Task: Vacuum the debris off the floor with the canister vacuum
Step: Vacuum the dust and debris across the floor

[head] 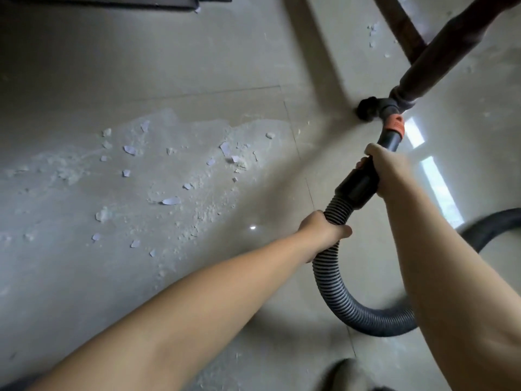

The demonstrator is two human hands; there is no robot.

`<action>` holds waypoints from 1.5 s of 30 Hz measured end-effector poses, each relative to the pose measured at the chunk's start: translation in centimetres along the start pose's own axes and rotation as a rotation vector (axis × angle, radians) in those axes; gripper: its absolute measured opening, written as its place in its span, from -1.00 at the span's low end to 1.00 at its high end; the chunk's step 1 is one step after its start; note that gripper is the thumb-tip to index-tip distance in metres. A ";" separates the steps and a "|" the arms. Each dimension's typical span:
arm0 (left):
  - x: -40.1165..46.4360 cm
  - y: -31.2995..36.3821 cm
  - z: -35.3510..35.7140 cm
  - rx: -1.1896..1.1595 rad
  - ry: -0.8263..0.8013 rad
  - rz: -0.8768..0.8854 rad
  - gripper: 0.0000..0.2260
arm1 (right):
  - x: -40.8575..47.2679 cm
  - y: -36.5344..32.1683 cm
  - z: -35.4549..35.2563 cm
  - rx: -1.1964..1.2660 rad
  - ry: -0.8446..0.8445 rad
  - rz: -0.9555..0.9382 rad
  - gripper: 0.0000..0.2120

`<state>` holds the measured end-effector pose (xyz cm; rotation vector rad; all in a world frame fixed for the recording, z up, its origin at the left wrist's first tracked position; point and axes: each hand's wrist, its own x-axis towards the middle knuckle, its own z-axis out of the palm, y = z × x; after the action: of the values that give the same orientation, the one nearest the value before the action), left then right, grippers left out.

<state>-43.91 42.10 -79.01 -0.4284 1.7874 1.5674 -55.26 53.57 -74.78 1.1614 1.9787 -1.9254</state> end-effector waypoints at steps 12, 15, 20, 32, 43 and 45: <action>-8.8 -9.4 -3.1 -0.206 0.086 -0.060 -0.87 | -9.7 7.8 5.8 -0.134 -0.138 -0.121 -0.82; -11.0 -11.4 -3.7 -0.285 0.165 -0.130 -0.92 | -12.9 9.1 8.7 -0.280 -0.288 -0.158 -0.84; -14.2 -15.0 -4.0 -0.406 0.296 -0.161 -0.81 | -18.0 12.9 13.5 -0.512 -0.615 -0.210 -0.83; -12.8 -9.4 -4.8 -0.303 0.117 -0.061 -0.85 | -12.3 7.9 7.7 -0.108 -0.183 -0.095 -0.84; -15.3 -14.8 -8.6 -0.578 0.578 -0.266 -0.83 | -22.3 13.8 21.5 -0.675 -0.868 -0.256 -0.87; -15.2 -14.7 -9.0 -0.575 0.592 -0.257 -0.86 | -22.3 13.9 22.2 -0.694 -0.886 -0.276 -0.87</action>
<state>-26.27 27.39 -78.94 -1.4608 1.5495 1.8688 -40.36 22.64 -76.28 -0.1399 1.9951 -1.2565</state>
